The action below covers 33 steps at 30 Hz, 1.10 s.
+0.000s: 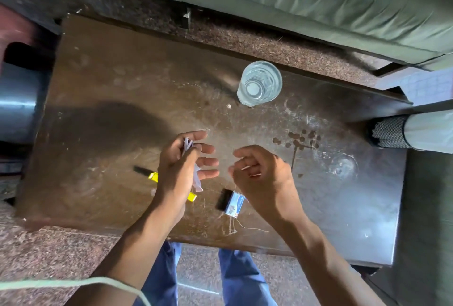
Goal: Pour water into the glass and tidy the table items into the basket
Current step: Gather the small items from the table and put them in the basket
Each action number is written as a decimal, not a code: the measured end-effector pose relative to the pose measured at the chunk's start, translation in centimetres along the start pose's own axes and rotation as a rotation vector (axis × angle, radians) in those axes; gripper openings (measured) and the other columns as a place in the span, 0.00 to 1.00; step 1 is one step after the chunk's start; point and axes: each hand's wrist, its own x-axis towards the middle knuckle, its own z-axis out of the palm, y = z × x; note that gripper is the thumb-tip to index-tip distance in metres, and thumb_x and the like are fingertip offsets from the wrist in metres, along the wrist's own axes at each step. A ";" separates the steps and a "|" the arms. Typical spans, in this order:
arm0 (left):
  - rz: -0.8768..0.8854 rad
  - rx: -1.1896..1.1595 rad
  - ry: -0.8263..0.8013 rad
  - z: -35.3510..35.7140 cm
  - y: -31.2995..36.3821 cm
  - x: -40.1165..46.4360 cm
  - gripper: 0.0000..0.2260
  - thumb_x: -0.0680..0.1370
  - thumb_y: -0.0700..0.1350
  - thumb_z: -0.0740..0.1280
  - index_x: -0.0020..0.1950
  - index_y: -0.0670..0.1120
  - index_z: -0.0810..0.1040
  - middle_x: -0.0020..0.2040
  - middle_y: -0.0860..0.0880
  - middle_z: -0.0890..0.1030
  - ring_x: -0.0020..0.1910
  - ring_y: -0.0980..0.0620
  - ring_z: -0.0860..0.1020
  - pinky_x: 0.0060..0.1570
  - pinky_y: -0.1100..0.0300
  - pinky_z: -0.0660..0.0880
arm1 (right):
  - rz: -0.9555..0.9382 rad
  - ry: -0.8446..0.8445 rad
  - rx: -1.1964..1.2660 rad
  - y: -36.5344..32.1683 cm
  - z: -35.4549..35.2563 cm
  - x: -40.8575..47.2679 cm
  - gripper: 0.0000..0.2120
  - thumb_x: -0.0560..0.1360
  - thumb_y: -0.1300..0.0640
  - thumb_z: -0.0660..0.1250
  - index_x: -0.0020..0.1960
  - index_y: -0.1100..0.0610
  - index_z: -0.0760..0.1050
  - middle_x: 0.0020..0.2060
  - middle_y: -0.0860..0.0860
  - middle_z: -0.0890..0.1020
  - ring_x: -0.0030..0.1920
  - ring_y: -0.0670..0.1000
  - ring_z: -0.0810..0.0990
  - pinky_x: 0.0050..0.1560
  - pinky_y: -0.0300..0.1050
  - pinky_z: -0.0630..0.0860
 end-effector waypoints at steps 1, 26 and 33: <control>0.022 0.045 0.018 -0.5 0.1 0.1 0.15 0.89 0.33 0.60 0.59 0.48 0.84 0.40 0.52 0.88 0.33 0.53 0.86 0.33 0.58 0.86 | 0.001 -0.007 -0.104 0.6 0.0 -0.1 0.11 0.74 0.57 0.77 0.56 0.49 0.84 0.42 0.45 0.89 0.42 0.42 0.87 0.47 0.42 0.85; 0.124 0.051 0.249 -12.2 6.5 1.5 0.11 0.86 0.38 0.68 0.61 0.53 0.83 0.41 0.53 0.88 0.30 0.62 0.77 0.27 0.65 0.73 | -0.040 -0.191 -0.633 -9.8 7.9 3.7 0.14 0.71 0.45 0.72 0.52 0.47 0.72 0.40 0.49 0.86 0.41 0.58 0.85 0.43 0.49 0.84; 0.131 -0.103 0.321 -18.2 14.9 2.8 0.10 0.90 0.48 0.59 0.58 0.51 0.80 0.45 0.46 0.81 0.32 0.53 0.73 0.24 0.63 0.69 | -0.426 -0.076 -0.464 -23.1 13.0 6.6 0.13 0.71 0.49 0.75 0.53 0.46 0.77 0.37 0.46 0.84 0.40 0.55 0.85 0.46 0.50 0.83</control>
